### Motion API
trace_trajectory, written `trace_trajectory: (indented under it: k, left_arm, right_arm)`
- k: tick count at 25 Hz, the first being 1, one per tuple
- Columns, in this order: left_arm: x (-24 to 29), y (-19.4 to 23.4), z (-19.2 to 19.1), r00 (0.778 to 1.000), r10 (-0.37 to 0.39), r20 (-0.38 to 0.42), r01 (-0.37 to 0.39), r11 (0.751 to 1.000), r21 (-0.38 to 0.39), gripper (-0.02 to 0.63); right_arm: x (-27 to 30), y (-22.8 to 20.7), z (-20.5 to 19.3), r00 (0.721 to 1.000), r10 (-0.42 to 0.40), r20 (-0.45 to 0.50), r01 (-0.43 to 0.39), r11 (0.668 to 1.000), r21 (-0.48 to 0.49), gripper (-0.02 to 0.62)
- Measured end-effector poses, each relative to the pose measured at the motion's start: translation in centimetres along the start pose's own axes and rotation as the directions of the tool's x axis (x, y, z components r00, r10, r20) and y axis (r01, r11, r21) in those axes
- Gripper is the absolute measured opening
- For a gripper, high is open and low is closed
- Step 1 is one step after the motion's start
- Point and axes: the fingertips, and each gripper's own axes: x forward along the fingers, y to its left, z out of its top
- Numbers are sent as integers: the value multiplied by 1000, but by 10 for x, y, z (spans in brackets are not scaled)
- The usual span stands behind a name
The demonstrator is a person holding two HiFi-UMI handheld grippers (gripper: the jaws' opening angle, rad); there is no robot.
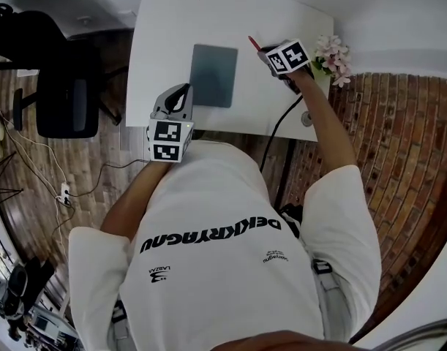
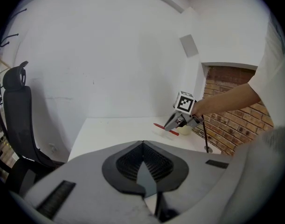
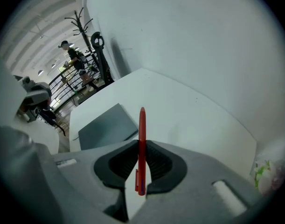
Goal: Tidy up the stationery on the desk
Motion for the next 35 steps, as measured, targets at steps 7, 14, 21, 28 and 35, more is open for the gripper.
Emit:
trace_trajectory:
  k: [7, 14, 21, 28, 35]
  left_arm:
    - [-11, -4, 2, 1000, -6, 26, 6, 1000, 8, -2]
    - [-24, -7, 1, 999, -9, 40, 11, 1000, -25, -2]
    - [-33, -1, -2, 998, 23, 55, -21, 999, -47, -2]
    - [-42, 3, -7, 997, 48, 59, -44, 997, -69, -2]
    - [-44, 9, -7, 995, 74, 64, -69, 995, -79, -2]
  right_arm:
    - [-20, 47, -1, 1000, 11, -28, -20, 951, -308, 51]
    - [-16, 87, -23, 991, -44, -130, -65, 680, -730, 51]
    - [4, 98, -47, 977, -133, -166, -136, 209, -968, 51]
    - [23, 97, -75, 947, -194, -256, -285, -137, -949, 51]
    - [40, 106, -88, 948, -199, -249, -311, -407, -859, 51]
